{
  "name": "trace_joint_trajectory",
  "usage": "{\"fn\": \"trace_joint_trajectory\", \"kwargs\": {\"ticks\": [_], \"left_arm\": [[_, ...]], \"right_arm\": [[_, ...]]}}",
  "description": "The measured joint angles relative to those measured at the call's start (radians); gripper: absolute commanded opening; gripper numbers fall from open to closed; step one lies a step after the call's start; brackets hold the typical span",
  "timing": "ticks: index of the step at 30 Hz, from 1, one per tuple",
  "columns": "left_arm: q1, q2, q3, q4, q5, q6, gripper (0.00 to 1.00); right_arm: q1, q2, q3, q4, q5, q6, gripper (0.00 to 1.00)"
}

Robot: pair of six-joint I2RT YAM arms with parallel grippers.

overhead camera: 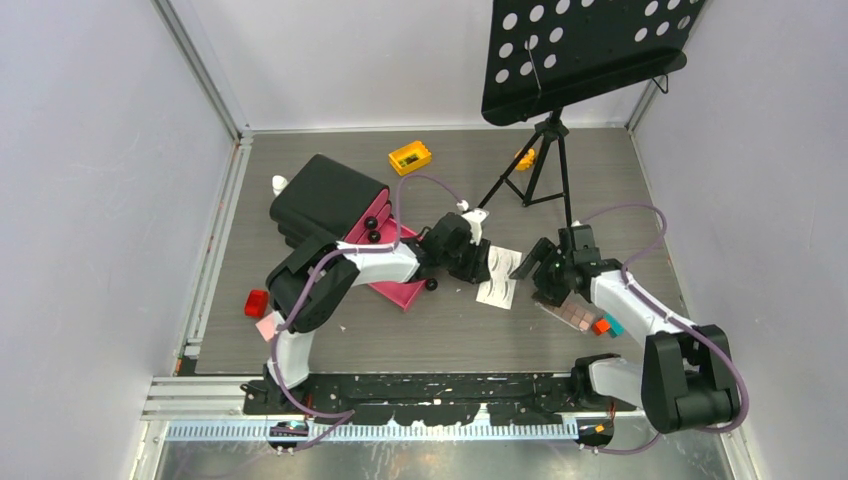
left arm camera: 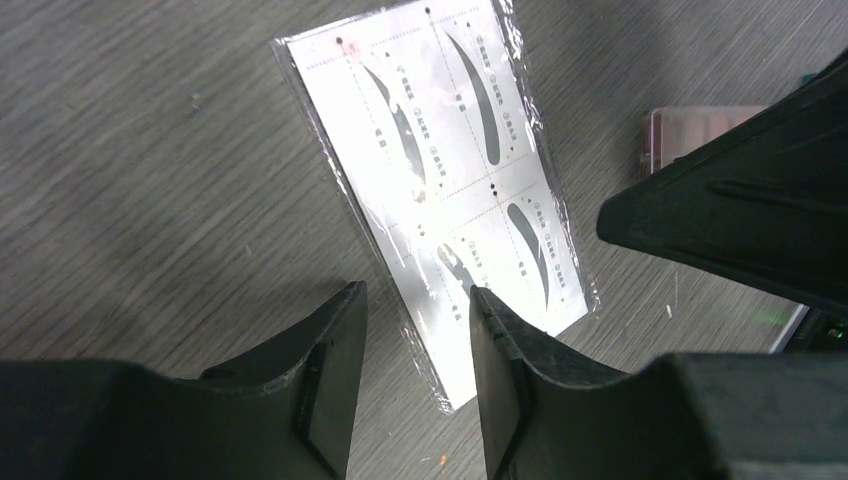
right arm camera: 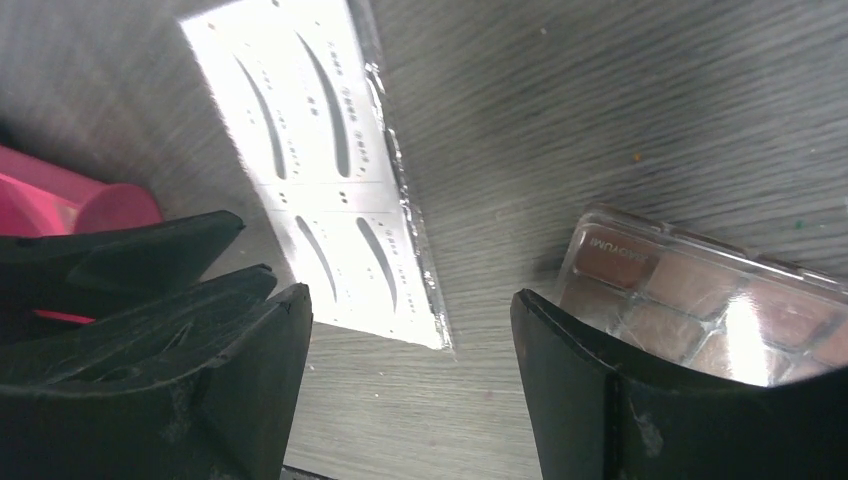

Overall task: Organize the makeup
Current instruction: Pick up the makeup tool from the center of the board.

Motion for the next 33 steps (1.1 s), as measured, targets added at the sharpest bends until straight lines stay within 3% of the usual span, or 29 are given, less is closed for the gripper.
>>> {"fn": "trace_joint_trajectory", "kwargs": {"ticks": [8, 15, 23, 31, 33], "left_arm": [[-0.025, 0.022, 0.01, -0.014, 0.0, 0.028, 0.39], [-0.026, 0.029, 0.01, 0.005, 0.003, 0.03, 0.38], [-0.025, 0.031, 0.01, 0.008, 0.002, 0.032, 0.38], [-0.022, 0.031, 0.01, 0.008, -0.001, 0.045, 0.38], [-0.022, 0.031, 0.01, 0.009, -0.001, 0.046, 0.38]], "right_arm": [[0.0, 0.077, 0.002, 0.003, -0.054, -0.007, 0.73], [0.0, 0.126, -0.018, 0.105, -0.088, 0.02, 0.45], [0.0, 0.161, -0.064, 0.251, -0.11, 0.064, 0.29], [-0.002, 0.166, -0.089, 0.294, -0.096, 0.072, 0.01], [-0.002, 0.162, -0.093, 0.299, -0.092, 0.072, 0.0]]}}
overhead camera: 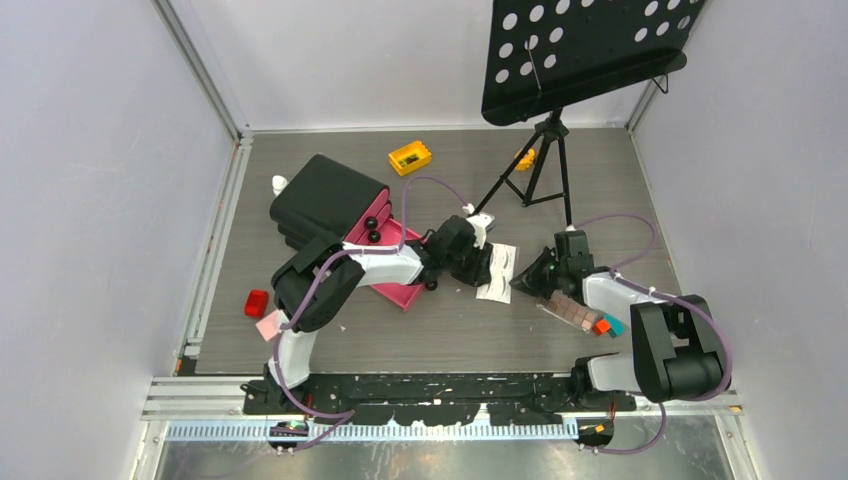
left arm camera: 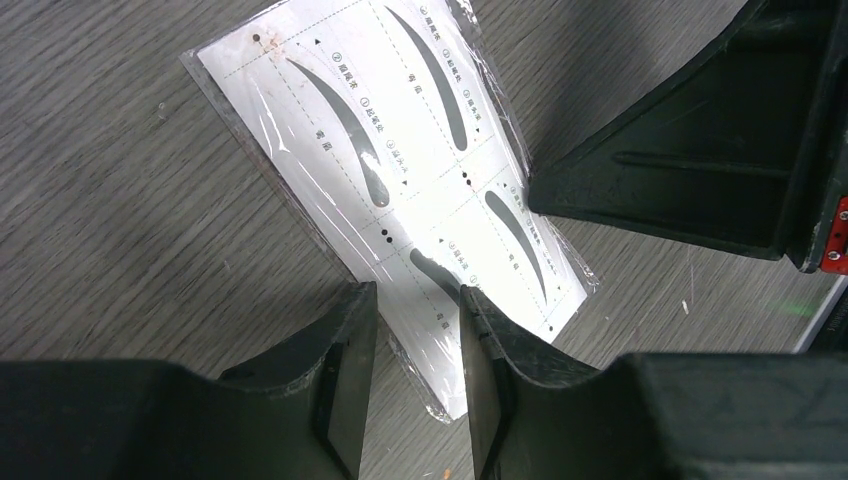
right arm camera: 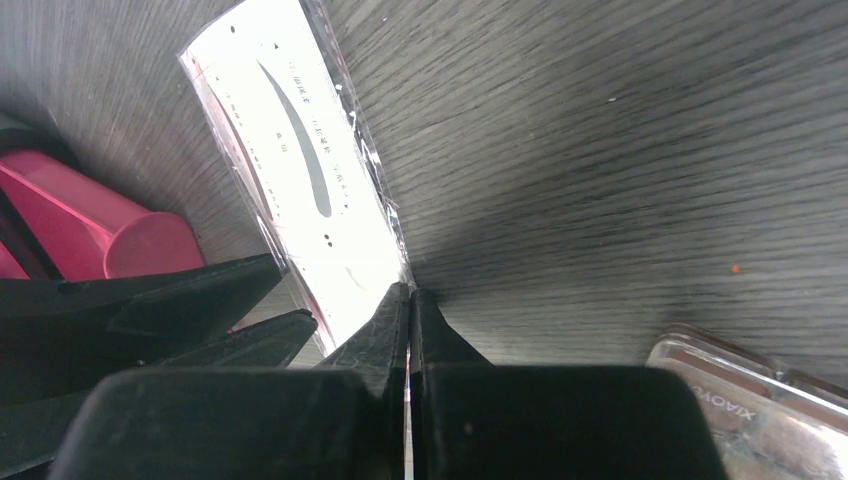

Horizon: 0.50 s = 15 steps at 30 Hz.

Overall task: Organize the makeup
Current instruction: Pick up the makeup tool from the center of the board.

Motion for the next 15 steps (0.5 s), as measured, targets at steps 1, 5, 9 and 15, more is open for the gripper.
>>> {"fn": "trace_joint_trajectory", "kwargs": {"ticks": [1, 5, 9, 15], "left_arm": [[0.0, 0.0, 0.0, 0.0, 0.0, 0.0, 0.38], [0.0, 0.0, 0.0, 0.0, 0.0, 0.0, 0.38], [0.0, 0.0, 0.0, 0.002, 0.0, 0.0, 0.38], [-0.002, -0.009, 0.0, -0.008, 0.0, -0.005, 0.45]], "right_arm": [[0.0, -0.003, -0.003, 0.003, 0.001, 0.0, 0.0], [0.0, -0.02, -0.013, 0.004, 0.01, -0.001, 0.0], [0.002, -0.053, -0.028, -0.013, 0.017, -0.004, 0.0], [0.002, -0.155, -0.036, -0.071, 0.02, -0.028, 0.0]]}}
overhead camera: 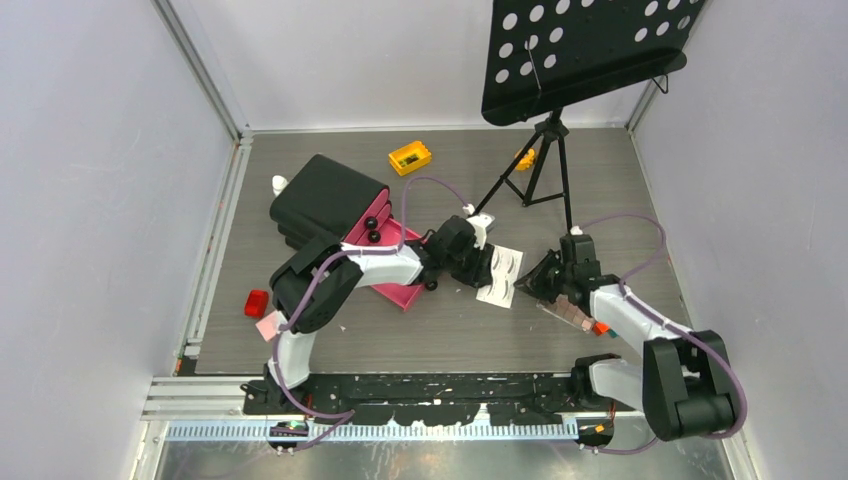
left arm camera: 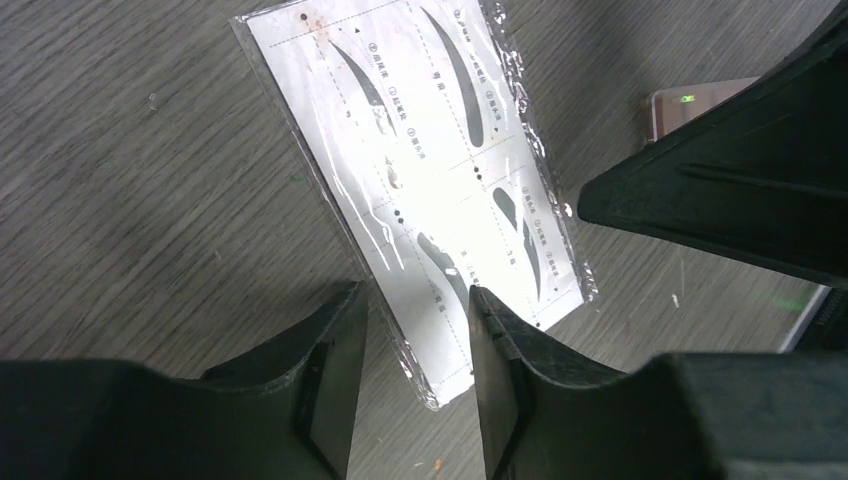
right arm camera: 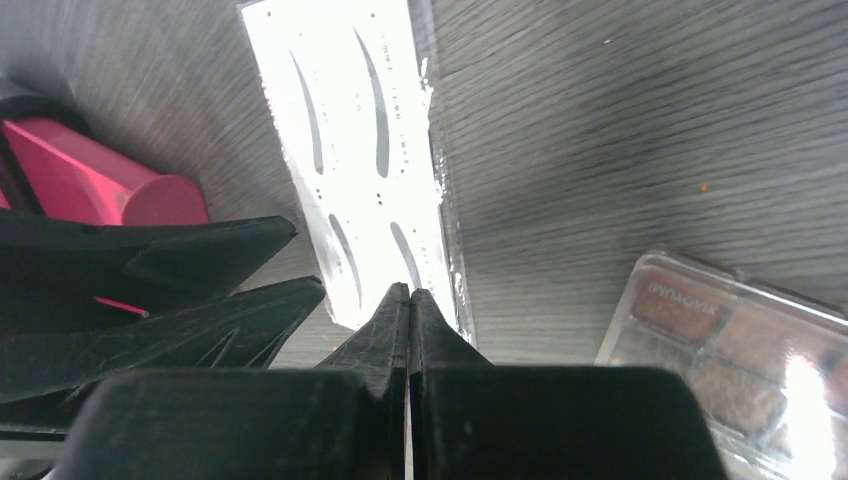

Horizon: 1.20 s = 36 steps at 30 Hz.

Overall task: Organize the makeup
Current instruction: Pick up the makeup tool from the center of the board.

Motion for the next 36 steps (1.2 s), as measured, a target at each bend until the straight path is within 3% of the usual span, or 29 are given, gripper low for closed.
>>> {"fn": "trace_joint_trajectory", "kwargs": {"ticks": [3, 7, 8, 12, 18, 24, 30, 36], "left_arm": [[0.0, -0.023, 0.0, -0.016, 0.0, -0.003, 0.47], [0.0, -0.074, -0.001, -0.019, -0.003, -0.004, 0.57], [0.0, -0.086, -0.001, -0.016, -0.007, -0.003, 0.58], [0.0, -0.101, -0.008, -0.008, -0.022, -0.003, 0.59], [0.0, -0.084, -0.04, -0.006, -0.026, -0.011, 0.55], [0.0, -0.021, -0.04, 0.034, -0.017, -0.025, 0.44], [0.0, 0.004, -0.04, 0.084, 0.008, -0.026, 0.38], [0.0, 0.024, -0.039, 0.132, 0.031, -0.032, 0.36]], "right_arm": [[0.0, -0.05, 0.006, -0.034, 0.006, -0.017, 0.0], [0.0, -0.097, 0.026, -0.091, 0.024, -0.037, 0.0], [0.0, -0.104, 0.03, -0.102, 0.029, -0.042, 0.05], [0.0, -0.108, 0.067, -0.174, 0.08, -0.081, 0.42], [0.0, -0.04, 0.13, -0.229, 0.119, -0.148, 0.58], [0.0, 0.091, 0.154, -0.212, 0.108, -0.178, 0.59], [0.0, 0.176, 0.172, -0.121, 0.051, -0.163, 0.44], [0.0, 0.197, 0.176, -0.098, 0.051, -0.13, 0.42]]}}
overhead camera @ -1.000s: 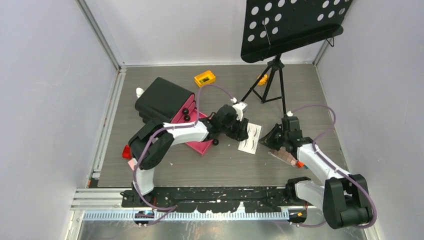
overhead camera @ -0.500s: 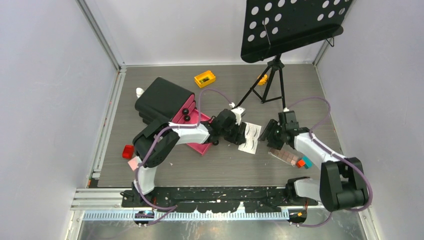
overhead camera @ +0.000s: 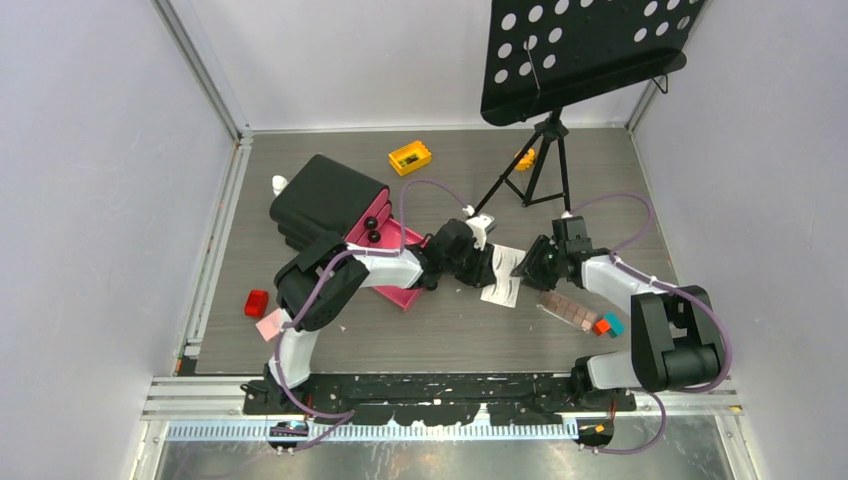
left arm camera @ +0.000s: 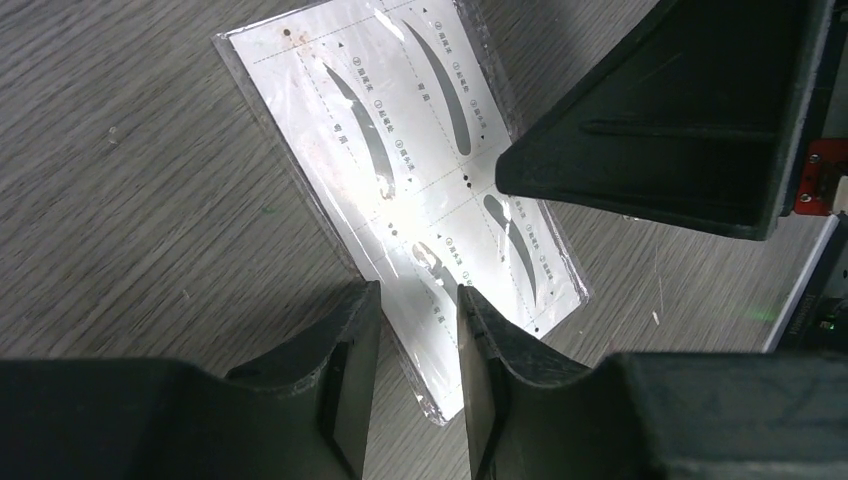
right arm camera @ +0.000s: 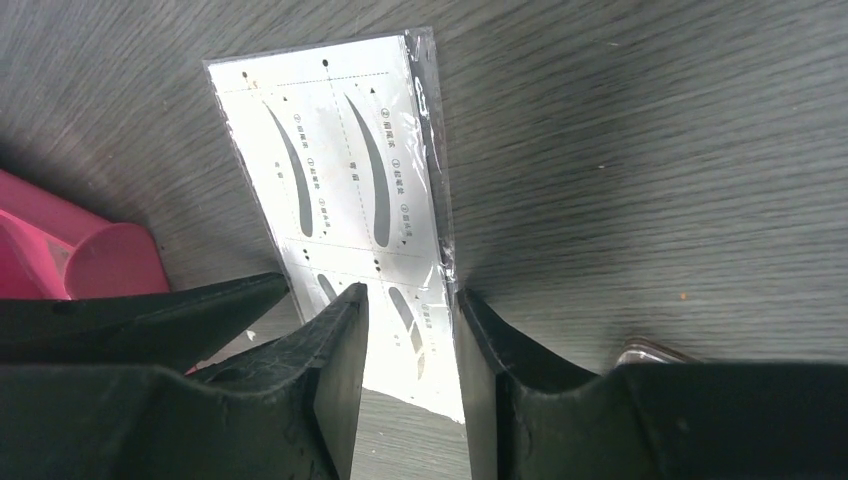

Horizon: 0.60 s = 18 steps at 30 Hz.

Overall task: Organize the makeup
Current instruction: Pick up the makeup tool from the center of the board.

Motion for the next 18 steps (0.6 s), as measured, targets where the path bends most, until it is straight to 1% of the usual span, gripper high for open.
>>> {"fn": "trace_joint_trajectory", "kwargs": {"ticks": [10, 12, 14, 18], "left_arm": [[0.0, 0.005, 0.0, 0.012, 0.007, -0.012, 0.35], [0.0, 0.005, 0.0, 0.012, 0.007, -0.013, 0.35], [0.0, 0.005, 0.0, 0.012, 0.007, -0.014, 0.35], [0.0, 0.005, 0.0, 0.012, 0.007, -0.015, 0.37]], "right_arm": [[-0.002, 0.048, 0.002, 0.078, -0.03, 0.055, 0.34], [-0.002, 0.061, 0.0, 0.105, -0.041, 0.065, 0.33], [-0.004, 0.064, -0.006, 0.125, -0.049, 0.074, 0.35], [-0.007, 0.066, -0.015, 0.153, -0.064, 0.085, 0.42]]}}
